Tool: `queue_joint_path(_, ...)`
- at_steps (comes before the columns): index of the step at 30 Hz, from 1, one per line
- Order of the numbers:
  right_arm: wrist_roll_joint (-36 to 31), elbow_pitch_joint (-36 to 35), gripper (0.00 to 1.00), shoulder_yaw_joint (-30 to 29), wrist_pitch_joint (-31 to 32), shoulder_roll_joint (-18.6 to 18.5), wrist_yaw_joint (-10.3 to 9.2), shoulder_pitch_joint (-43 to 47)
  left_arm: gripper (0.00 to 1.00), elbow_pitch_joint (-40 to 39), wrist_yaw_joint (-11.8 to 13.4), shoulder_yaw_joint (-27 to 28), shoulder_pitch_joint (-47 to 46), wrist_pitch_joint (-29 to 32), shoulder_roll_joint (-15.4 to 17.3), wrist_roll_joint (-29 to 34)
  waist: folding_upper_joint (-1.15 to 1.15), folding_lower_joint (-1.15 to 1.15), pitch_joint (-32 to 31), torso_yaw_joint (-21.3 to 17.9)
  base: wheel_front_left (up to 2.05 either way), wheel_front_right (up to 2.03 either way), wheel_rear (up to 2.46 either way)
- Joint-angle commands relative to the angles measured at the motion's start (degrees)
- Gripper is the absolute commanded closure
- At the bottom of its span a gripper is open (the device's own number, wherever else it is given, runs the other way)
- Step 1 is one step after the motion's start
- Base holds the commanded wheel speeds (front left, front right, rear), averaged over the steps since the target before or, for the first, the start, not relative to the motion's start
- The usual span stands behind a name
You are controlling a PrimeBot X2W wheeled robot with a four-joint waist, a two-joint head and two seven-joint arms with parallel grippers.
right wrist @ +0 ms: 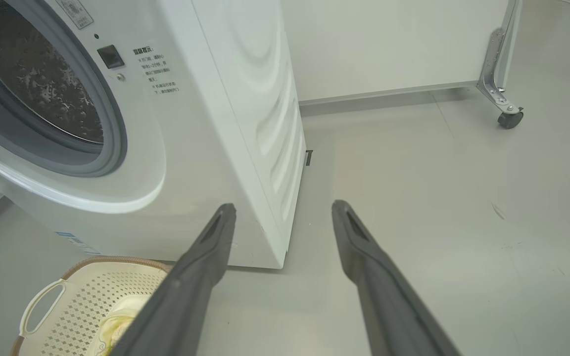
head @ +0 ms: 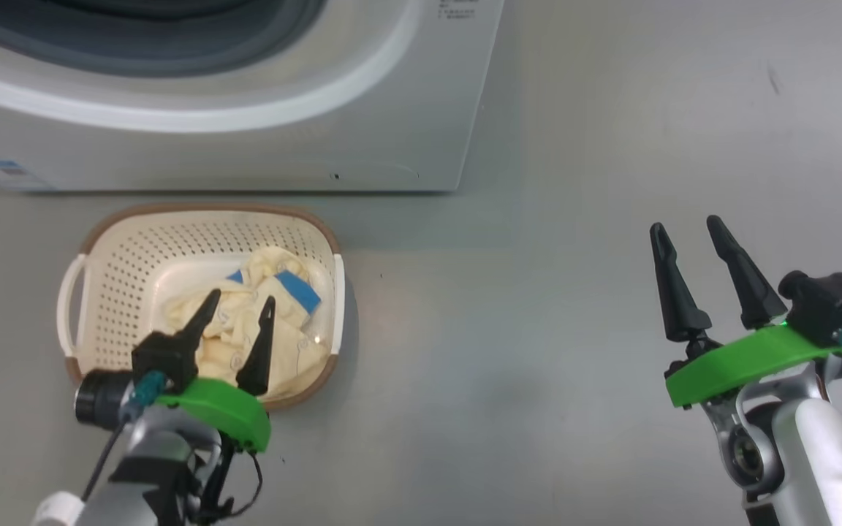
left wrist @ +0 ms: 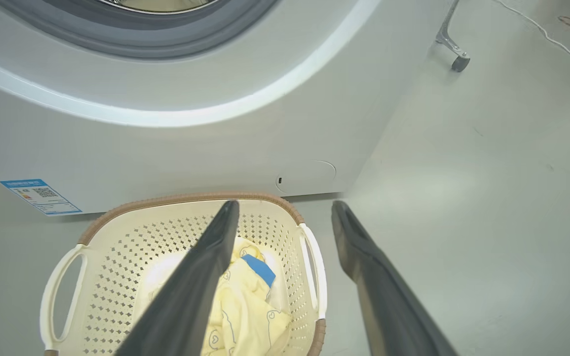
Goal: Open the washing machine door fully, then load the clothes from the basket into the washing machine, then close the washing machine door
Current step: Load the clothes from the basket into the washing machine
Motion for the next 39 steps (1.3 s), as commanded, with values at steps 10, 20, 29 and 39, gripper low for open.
queue_joint_path(10,0.0,-1.2,0.00,3.2,-3.1,-0.8,0.58,-6.0,0.00,22.0,-6.0,1.4,-20.8,1.4,2.3,-0.4,0.00,-0.02,18.2,-5.4,0.00,0.00,0.00)
queue_joint_path(20,0.5,0.0,0.00,5.4,-4.9,-0.4,0.58,-9.3,0.00,40.3,-8.1,1.2,-32.7,9.7,2.7,-3.7,0.00,-0.02,24.7,-8.2,0.00,0.00,0.00)
queue_joint_path(29,1.1,1.5,0.00,7.1,-6.3,0.1,0.58,-11.3,0.00,44.9,-8.4,-1.6,-36.2,18.0,4.8,-5.1,0.00,-0.02,28.3,-10.4,0.00,0.00,0.00)
queue_joint_path(39,0.7,0.5,0.00,7.6,-6.8,0.2,0.58,-12.0,0.00,46.4,-6.7,-2.0,-39.0,23.3,7.7,-5.7,0.00,-0.02,32.5,-12.6,0.00,0.00,0.00)
